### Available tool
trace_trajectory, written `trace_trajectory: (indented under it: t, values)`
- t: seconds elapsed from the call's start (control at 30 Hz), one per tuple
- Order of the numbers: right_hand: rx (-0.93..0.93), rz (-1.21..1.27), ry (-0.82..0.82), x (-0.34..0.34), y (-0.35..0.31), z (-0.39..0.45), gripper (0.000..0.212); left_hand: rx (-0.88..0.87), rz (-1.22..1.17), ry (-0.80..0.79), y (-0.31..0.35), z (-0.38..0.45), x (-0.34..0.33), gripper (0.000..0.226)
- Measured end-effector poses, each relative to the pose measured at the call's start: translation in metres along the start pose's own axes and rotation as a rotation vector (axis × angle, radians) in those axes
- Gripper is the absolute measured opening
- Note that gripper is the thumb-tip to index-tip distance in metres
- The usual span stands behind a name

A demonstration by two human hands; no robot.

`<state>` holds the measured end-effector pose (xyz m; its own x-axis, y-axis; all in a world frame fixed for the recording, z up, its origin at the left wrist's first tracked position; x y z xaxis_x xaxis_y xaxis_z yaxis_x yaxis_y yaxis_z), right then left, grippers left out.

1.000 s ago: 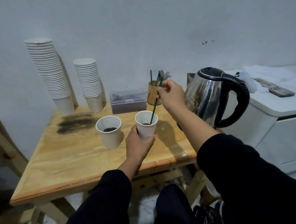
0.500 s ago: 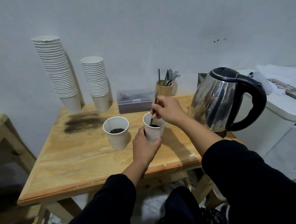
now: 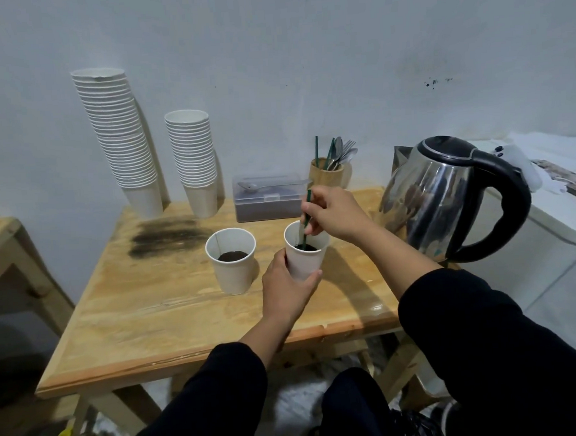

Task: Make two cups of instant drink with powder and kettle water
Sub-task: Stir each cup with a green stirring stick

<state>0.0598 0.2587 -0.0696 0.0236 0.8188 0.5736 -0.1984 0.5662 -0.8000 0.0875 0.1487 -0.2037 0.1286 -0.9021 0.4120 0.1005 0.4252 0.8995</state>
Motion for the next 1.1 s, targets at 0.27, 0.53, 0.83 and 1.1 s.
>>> trace_trajectory:
  t: [0.27,0.53,0.83,1.1]
  values:
    - [0.065,-0.071,0.063,-0.001,-0.002,0.004,0.016,0.005,0.001,-0.008,0.000,0.000,0.000,0.068]
    - [0.056,-0.313,0.062,0.007,0.000,0.011,0.014,-0.006,-0.010,0.007,0.002,-0.001,0.002,0.065]
    - [0.032,-0.084,-0.111,-0.005,0.002,0.009,0.011,-0.001,-0.011,0.008,0.001,0.000,0.000,0.064]
    - [0.035,0.101,-0.093,-0.002,0.005,0.012,0.011,-0.014,-0.020,0.000,0.006,-0.002,0.003,0.064]
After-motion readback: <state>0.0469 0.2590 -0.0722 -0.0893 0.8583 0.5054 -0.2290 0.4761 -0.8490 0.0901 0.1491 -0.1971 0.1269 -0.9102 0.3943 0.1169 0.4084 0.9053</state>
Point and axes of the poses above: each hand's wrist, its own z-axis towards the middle knuckle, its own x-axis out of the back of the hand, y = z × x, the point moved 8 cm from there along z, towards the middle knuckle, and after that the axes turned 2 degrees about x, right-handed, at the moved point
